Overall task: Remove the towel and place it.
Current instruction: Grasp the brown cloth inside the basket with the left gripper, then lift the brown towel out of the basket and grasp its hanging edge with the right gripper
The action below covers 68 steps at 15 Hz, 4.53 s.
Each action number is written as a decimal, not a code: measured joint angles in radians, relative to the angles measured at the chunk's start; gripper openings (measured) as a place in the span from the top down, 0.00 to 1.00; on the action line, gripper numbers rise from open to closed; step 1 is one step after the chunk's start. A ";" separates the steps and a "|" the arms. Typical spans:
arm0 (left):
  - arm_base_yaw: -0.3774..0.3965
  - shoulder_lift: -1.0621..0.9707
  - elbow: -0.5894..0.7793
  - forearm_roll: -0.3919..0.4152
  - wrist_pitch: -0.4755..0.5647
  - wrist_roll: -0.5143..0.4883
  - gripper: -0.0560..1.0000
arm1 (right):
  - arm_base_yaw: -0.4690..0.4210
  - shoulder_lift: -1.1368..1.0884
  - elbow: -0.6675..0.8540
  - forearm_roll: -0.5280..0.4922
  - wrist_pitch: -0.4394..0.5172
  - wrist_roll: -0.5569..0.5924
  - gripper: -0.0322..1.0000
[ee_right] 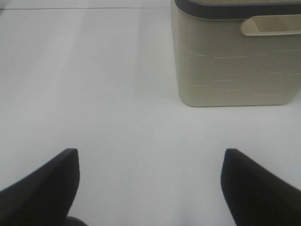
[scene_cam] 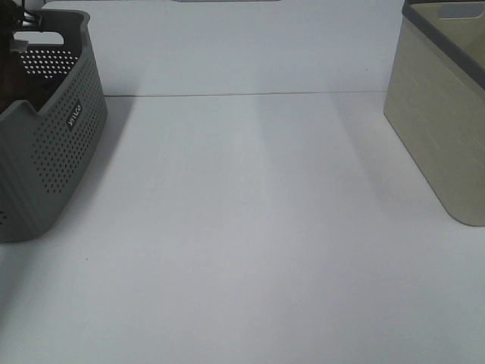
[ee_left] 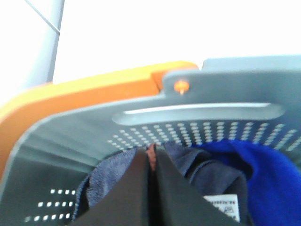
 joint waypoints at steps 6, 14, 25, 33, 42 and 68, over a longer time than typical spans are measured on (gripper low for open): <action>-0.072 -0.218 0.000 -0.109 0.073 0.130 0.95 | 0.000 0.000 0.000 0.000 0.000 0.000 0.21; -0.290 -0.540 0.000 -0.161 0.071 0.188 0.95 | 0.000 0.000 0.000 0.000 0.000 0.000 0.21; -0.642 -0.557 0.000 -0.171 0.093 0.209 0.95 | 0.000 0.091 -0.004 0.180 -0.045 -0.008 0.23; -0.838 -0.521 0.000 -0.181 0.130 0.210 0.95 | 0.000 0.566 -0.010 0.668 -0.305 -0.566 0.23; -0.855 -0.521 0.000 -0.234 0.146 0.210 0.95 | 0.000 1.189 -0.011 1.548 -0.106 -1.693 0.33; -0.855 -0.488 0.000 -0.255 0.115 0.208 0.95 | 0.274 1.681 -0.253 1.668 -0.339 -1.930 0.40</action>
